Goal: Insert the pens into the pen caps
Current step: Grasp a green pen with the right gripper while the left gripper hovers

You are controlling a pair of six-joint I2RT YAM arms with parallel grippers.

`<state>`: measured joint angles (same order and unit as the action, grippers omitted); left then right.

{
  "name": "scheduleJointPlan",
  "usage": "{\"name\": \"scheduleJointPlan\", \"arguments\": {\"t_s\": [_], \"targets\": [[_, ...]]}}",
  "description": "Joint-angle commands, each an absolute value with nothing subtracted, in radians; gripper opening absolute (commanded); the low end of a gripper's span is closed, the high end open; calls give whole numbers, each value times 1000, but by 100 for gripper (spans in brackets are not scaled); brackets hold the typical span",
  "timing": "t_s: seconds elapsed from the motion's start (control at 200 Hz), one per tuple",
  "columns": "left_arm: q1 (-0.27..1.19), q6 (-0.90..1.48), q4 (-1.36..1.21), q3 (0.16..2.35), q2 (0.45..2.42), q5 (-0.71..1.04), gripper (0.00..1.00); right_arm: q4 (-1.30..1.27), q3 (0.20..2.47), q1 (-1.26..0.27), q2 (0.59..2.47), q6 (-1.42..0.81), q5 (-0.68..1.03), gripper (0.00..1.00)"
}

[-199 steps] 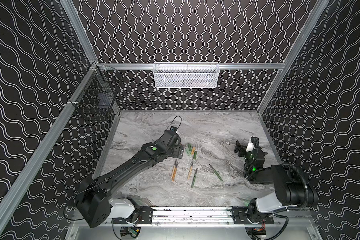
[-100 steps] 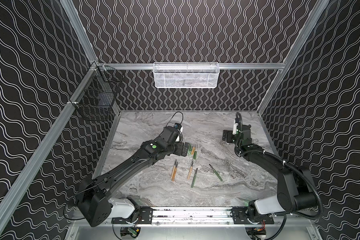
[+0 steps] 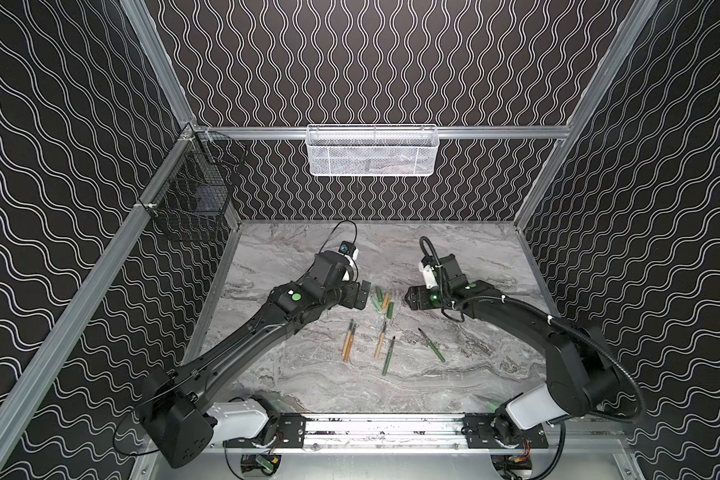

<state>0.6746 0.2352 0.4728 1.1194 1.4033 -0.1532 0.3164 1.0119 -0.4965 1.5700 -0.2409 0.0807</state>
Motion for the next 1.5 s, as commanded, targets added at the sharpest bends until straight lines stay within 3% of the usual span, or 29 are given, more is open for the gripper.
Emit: {"name": "scheduleJointPlan", "arguments": {"t_s": [0.0, 0.28, 0.611, 1.106, 1.496], "targets": [[668, 222, 445, 1107, 1379, -170, 99, 446, 1041, -501, 1587, -284, 88, 81], [658, 239, 428, 1081, 1349, -178, 99, 663, 972, -552, 1538, -307, -31, 76], [646, 239, 417, 1075, 1352, -169, 99, 655, 903, -601, 1564, -344, -67, 53], [642, 239, 425, 1076, 1340, -178, 99, 627, 976, -610, 1688, -267, -84, 36], [641, 262, 415, 1054, 1342, -124, 99, 594, 983, -617, 1737, -255, -60, 12]]}}
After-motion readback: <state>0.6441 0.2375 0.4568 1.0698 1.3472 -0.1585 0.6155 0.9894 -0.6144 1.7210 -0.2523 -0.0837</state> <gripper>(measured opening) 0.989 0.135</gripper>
